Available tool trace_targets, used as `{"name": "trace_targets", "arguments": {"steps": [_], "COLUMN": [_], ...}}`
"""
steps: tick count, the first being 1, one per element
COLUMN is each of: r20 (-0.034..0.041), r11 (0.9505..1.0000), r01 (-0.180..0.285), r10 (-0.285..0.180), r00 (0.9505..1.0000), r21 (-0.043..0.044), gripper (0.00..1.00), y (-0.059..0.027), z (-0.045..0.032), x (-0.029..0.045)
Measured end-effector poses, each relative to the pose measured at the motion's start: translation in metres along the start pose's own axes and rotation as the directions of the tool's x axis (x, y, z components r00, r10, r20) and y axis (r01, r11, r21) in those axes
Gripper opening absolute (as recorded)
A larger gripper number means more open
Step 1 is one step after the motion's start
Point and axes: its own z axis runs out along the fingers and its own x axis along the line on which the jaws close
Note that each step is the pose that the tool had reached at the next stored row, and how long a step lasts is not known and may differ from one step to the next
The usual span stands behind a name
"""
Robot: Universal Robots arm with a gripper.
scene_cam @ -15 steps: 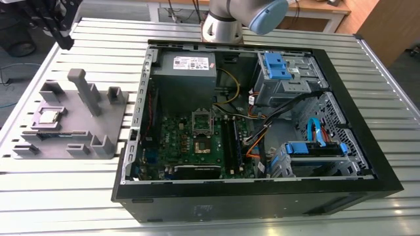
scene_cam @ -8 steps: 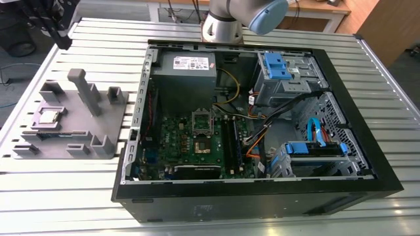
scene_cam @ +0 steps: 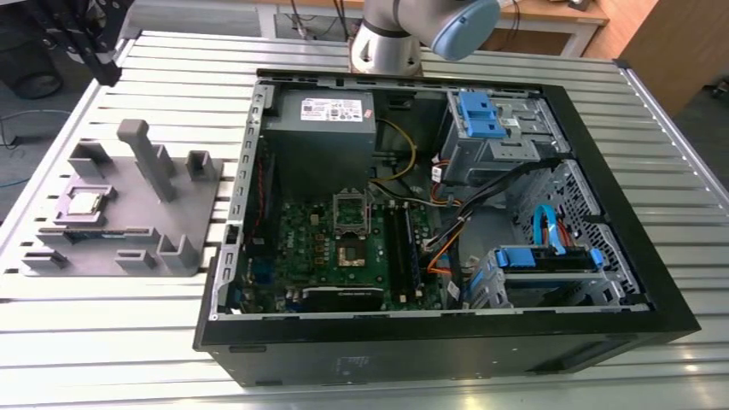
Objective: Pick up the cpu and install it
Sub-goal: 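Reach for the cpu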
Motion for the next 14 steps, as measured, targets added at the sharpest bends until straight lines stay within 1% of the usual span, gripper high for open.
{"name": "trace_targets", "arguments": {"steps": [14], "r20": [0.0015], "r11": [1.0], "r01": [0.0], "r10": [0.0], "r00": [1.0], "r21": [-0.0002], "gripper": [0.11], "y": [-0.0005], "z": [-0.0004], "x": [0.0066]}}
